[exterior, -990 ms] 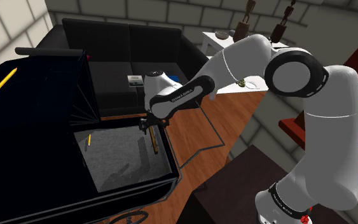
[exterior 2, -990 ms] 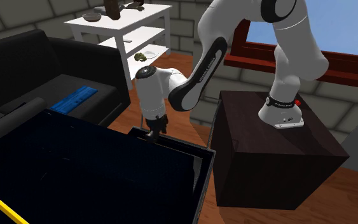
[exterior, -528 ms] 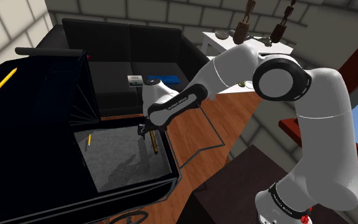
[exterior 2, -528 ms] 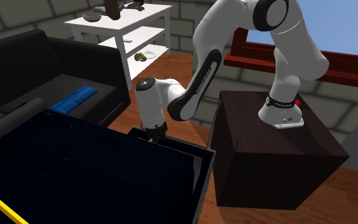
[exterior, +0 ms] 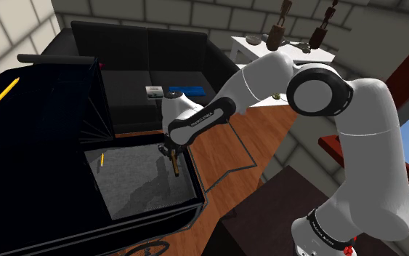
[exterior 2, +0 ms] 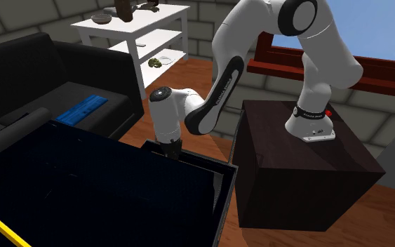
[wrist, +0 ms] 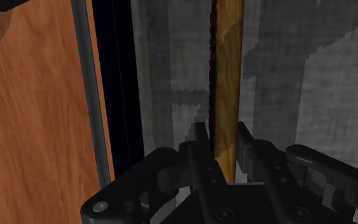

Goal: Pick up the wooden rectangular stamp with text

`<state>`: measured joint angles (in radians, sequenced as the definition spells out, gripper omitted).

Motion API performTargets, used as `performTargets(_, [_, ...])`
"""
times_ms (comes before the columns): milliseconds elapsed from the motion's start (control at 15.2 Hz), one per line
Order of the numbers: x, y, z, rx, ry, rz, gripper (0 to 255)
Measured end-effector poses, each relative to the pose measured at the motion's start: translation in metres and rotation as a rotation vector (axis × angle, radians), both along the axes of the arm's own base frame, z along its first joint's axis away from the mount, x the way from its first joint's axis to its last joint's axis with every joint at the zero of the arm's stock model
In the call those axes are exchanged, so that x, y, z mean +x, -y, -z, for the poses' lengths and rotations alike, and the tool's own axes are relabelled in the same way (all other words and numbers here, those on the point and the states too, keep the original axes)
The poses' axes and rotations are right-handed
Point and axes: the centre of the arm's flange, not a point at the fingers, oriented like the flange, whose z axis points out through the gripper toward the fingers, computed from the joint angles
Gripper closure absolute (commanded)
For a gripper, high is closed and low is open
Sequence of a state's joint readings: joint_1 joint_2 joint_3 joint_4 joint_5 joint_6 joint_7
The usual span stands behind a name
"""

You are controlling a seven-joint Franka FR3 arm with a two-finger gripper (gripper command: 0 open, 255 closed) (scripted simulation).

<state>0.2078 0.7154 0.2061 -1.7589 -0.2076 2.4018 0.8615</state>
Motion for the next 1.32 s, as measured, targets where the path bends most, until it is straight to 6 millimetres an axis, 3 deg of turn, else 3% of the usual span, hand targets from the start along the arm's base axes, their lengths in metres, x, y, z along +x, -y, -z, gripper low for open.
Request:
performTargets(396, [-0.001, 0.003, -0.002, -0.005, -0.007, 0.003, 255])
performTargets(1320, [-0.001, 0.005, -0.071, -0.008, -0.01, 0.004, 255])
